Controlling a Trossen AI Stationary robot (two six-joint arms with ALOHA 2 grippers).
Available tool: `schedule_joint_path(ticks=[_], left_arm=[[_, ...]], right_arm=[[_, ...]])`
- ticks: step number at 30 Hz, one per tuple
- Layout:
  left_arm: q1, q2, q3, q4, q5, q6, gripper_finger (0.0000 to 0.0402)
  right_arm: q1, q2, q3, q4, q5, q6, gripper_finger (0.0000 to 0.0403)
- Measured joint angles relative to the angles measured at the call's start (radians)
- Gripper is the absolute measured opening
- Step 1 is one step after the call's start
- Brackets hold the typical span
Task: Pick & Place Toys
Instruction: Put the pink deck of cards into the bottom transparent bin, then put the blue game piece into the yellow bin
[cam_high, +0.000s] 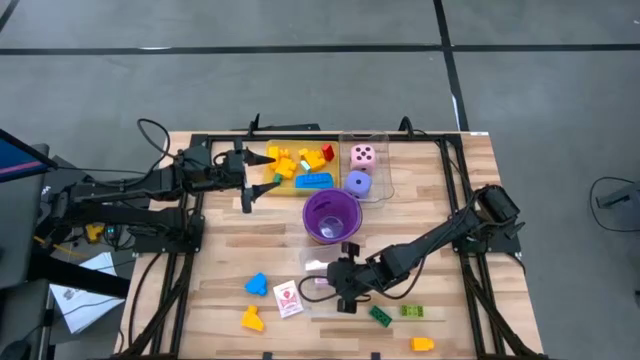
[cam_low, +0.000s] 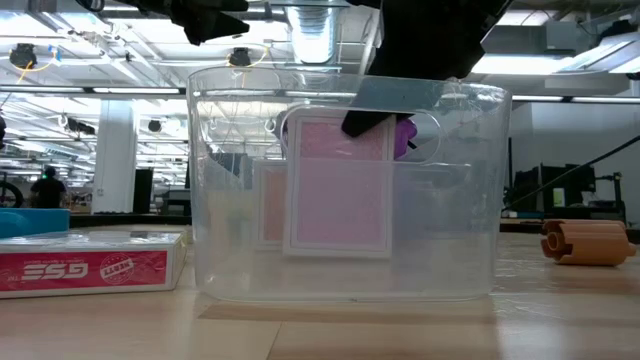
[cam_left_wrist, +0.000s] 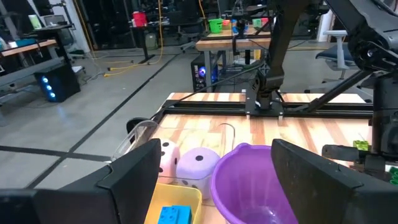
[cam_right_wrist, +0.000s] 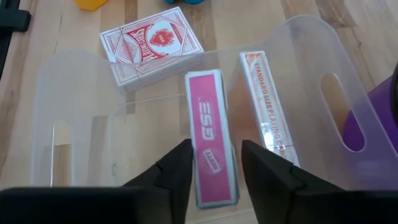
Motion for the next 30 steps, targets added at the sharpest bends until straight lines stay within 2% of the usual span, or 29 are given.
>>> schedule_joint_path(ticks=[8, 14, 22, 30], left_arm=[[0.0, 0.0, 0.0, 0.0, 0.0, 0.0, 0.0298], [0.0, 0.0, 0.0, 0.0, 0.0, 0.002, 0.0298], [0.0, 0.0, 0.0, 0.0, 0.0, 0.002, 0.0298], [0.0, 0.0, 0.0, 0.0, 0.0, 0.002, 0.0298]], right_arm=[[0.001, -0.004, 0.0, -0.002, 0.0, -0.015, 0.0185], [0.0, -0.026, 0.0, -0.036, 0.026, -0.026, 0.021], [0.021, -0.128, 0.0, -0.145, 0.173, -0.025, 0.0219], [0.093, -0.248, 0.0, -0.27, 0.355, 0.03, 0.0219]])
